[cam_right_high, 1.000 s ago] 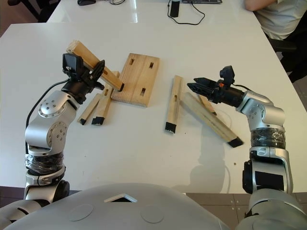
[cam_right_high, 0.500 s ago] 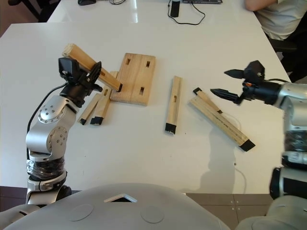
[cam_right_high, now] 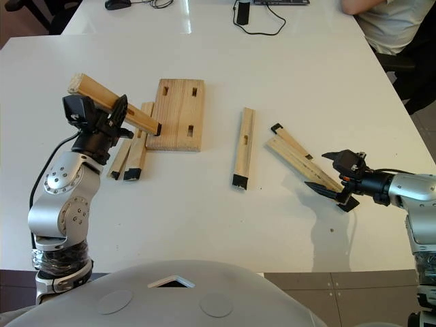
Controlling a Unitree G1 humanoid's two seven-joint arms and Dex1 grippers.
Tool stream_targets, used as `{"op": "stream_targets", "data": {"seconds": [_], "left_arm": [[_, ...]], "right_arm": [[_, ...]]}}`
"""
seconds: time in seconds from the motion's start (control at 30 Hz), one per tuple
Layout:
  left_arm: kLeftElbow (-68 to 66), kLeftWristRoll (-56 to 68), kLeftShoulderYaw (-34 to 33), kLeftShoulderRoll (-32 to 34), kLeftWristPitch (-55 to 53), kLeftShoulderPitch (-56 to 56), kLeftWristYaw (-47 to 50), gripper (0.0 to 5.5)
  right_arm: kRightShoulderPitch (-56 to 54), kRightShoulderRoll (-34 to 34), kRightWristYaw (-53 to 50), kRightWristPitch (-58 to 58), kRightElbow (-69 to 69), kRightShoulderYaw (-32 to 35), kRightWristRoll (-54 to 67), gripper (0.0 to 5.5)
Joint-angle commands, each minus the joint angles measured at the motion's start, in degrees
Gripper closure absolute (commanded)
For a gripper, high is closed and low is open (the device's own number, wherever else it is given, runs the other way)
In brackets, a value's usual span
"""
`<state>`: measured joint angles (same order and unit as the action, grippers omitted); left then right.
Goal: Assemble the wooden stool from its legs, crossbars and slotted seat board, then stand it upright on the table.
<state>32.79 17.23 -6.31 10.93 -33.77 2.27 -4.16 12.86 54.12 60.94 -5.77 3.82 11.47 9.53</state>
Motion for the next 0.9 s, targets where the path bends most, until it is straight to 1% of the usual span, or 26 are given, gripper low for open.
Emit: {"op": "stream_targets", "data": {"seconds": [0.03, 0.07, 0.2, 0.33, 0.4, 0.43, 0.57, 0.7, 0.77, 0.83, 0.87, 0.9], "left_arm": [[-3.5, -2.4, 1.1, -0.3, -3.1, 4.9, 1.7, 4.21], [-3.5, -2.4, 1.1, -0.4, -3.0, 4.9, 1.8, 4.21], [-3.2, -2.2, 1.3, -0.5, -2.8, 5.4, 2.1, 4.23], [-3.2, -2.1, 1.4, -0.5, -2.5, 5.7, 2.4, 4.23], [-3.4, -2.1, 1.6, -0.4, -2.5, 5.4, 2.4, 4.23], [-3.5, -2.1, 1.6, -0.4, -2.4, 5.4, 2.4, 4.23], [-3.9, -2.1, 1.6, -0.5, -2.0, 5.2, 2.5, 4.23], [-4.1, -2.0, 1.8, -0.8, -1.7, 4.9, 2.6, 4.24], [-4.6, -2.1, 2.0, -0.8, -1.5, 4.5, 2.5, 4.26], [-4.6, -2.5, 1.8, -0.9, -1.1, 4.5, 2.8, 4.27], [-4.3, -2.6, 1.6, -1.0, -1.1, 4.7, 3.2, 4.27], [-5.2, -2.5, 1.9, -0.4, -1.2, 3.6, 2.4, 4.27]], "right_arm": [[0.5, 1.4, 0.3, 2.6, 1.9, -0.6, -1.9, 1.59], [0.5, 1.5, 0.3, 2.4, 2.3, -0.5, -2.0, 1.83], [1.5, 2.4, 2.4, 0.0, 2.0, -0.4, -1.1, 2.42], [1.4, 1.6, 2.5, -0.3, 1.5, -1.7, -1.6, 3.03], [0.4, 0.8, 2.5, -2.8, 0.4, -0.9, 0.6, 3.35], [-0.6, 0.4, 2.6, -4.9, -0.2, -0.3, 2.2, 3.46], [-3.7, -1.3, 3.3, -14.2, -0.5, 1.1, 8.8, 3.47], [-7.0, -7.0, 1.3, -39.5, -2.9, 6.3, 28.3, 3.47], [-5.6, -11.3, -2.7, -50.8, -4.7, 8.0, 36.2, 3.47], [-3.5, -18.5, -9.8, -60.7, -6.6, 10.4, 44.9, 3.47], [-2.7, -23.2, -15.2, -64.8, -7.0, 12.3, 51.4, 3.47], [1.2, -27.2, -22.1, -64.5, -9.4, 13.2, 60.6, 3.47]]}}
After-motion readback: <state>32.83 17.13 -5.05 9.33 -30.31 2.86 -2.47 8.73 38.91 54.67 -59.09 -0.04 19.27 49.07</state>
